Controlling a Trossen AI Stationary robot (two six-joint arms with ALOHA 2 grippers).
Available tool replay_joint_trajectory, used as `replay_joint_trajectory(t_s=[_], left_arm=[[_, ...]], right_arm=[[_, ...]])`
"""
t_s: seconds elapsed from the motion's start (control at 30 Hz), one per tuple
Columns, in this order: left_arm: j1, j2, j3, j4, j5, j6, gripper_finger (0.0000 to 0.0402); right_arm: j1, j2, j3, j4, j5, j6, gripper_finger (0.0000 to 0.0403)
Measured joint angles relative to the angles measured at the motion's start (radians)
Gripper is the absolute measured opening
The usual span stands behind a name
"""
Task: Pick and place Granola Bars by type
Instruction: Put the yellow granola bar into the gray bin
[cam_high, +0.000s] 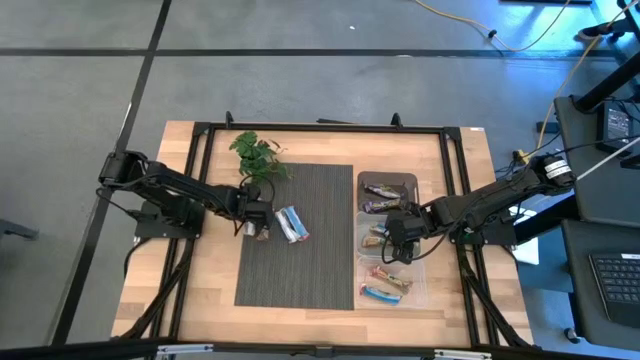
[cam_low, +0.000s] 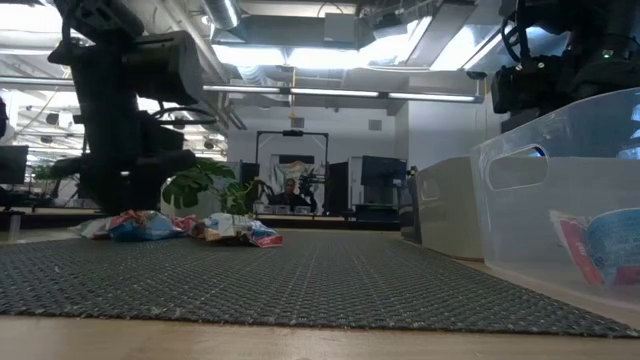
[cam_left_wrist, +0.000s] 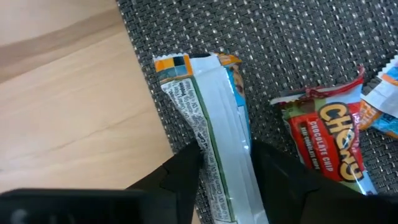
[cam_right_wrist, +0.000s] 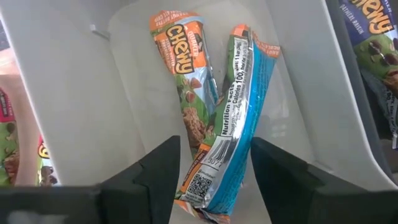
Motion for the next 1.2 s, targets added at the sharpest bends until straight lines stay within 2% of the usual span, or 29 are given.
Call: replay_joint_trajectory(t_s=[0.37,0.5,0.67,0.9,1.07,1.2], left_arm=[[0.0,0.0,-0.001,0.019,-0.005,0.035,0.0058],[0.0,0.002,0.012,0.007,-0.004,0.067,0.0053],[0.0,0.003,0.085,0.008,-0.002,0.147,0.0057],[-0.011,0.003,0.201,0.019,-0.028,0.269,0.0051],[-0.037,0.002,0.23,0.184,-0.101,0.404,0.0055],[-0.062,0.002,0.23,0.413,-0.088,0.573,0.0053]], right_arm=[[0.0,-0.019,0.0,0.0,0.006,0.007,0.0199],[0.0,-0.059,0.0,0.005,0.064,0.005,0.0199],[0.0,-0.112,0.0,0.032,0.159,0.002,0.0199],[0.0,-0.131,0.001,0.152,0.177,-0.113,0.0199],[0.0,-0.131,0.001,0.372,0.177,-0.333,0.0199],[0.0,-0.131,0.001,0.555,0.176,-0.472,0.0199]])
